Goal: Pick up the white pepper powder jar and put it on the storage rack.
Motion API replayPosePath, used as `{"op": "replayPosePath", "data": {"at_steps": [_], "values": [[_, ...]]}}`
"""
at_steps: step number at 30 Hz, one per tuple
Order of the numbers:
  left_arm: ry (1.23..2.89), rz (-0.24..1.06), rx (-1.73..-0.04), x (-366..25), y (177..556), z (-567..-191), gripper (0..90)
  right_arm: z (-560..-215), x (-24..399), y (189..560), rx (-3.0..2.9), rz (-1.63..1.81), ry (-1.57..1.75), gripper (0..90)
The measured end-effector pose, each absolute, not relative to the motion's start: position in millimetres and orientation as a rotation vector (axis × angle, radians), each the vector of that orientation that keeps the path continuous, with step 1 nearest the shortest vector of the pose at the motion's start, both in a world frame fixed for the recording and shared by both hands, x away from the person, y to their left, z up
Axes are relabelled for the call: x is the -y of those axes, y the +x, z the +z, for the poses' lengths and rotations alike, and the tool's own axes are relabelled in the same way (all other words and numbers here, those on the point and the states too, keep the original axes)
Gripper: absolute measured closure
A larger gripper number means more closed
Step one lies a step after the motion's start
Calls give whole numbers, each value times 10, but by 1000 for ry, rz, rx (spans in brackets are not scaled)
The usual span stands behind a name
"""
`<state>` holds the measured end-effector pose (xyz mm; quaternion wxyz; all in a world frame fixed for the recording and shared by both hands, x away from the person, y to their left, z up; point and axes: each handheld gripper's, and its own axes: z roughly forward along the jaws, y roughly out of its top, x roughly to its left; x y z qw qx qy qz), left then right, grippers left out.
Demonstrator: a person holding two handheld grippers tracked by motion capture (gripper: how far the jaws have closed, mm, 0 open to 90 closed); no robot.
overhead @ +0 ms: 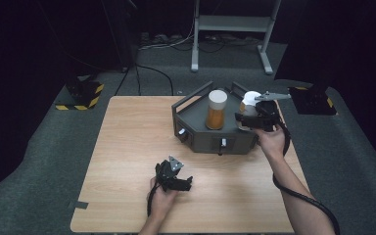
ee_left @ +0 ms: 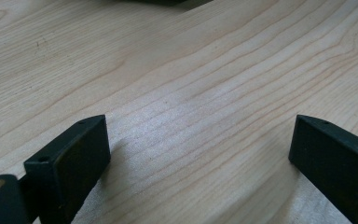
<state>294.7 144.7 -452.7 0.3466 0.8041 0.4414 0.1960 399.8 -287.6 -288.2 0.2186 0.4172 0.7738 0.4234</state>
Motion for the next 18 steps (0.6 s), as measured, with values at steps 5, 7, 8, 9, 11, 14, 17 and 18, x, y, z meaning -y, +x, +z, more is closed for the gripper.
{"op": "replayPosePath", "data": {"at_steps": [5,7,8,9,11,14,17,18], "values": [[2085,509,-1147,-1445,2945,-4527,54,-2904,2828,4048,-2144,1150,1167,307],[2085,509,-1147,-1445,2945,-4528,54,-2916,2820,4065,-2142,1150,1173,307],[2085,509,-1147,-1445,2945,-4528,54,-2918,2811,4074,-2143,1144,1175,306],[2085,509,-1147,-1445,2946,-4528,54,-2922,2804,4078,-2142,1141,1175,307],[2085,509,-1147,-1445,2945,-4527,53,-2931,2795,4095,-2142,1139,1180,306],[2085,509,-1146,-1445,2945,-4528,54,-2940,2786,4110,-2145,1139,1187,306],[2089,510,-1145,-1446,2948,-4524,54,-2947,2773,4129,-2150,1133,1191,306],[2085,509,-1147,-1445,2945,-4528,54,-2951,2767,4134,-2152,1131,1192,306]]}}
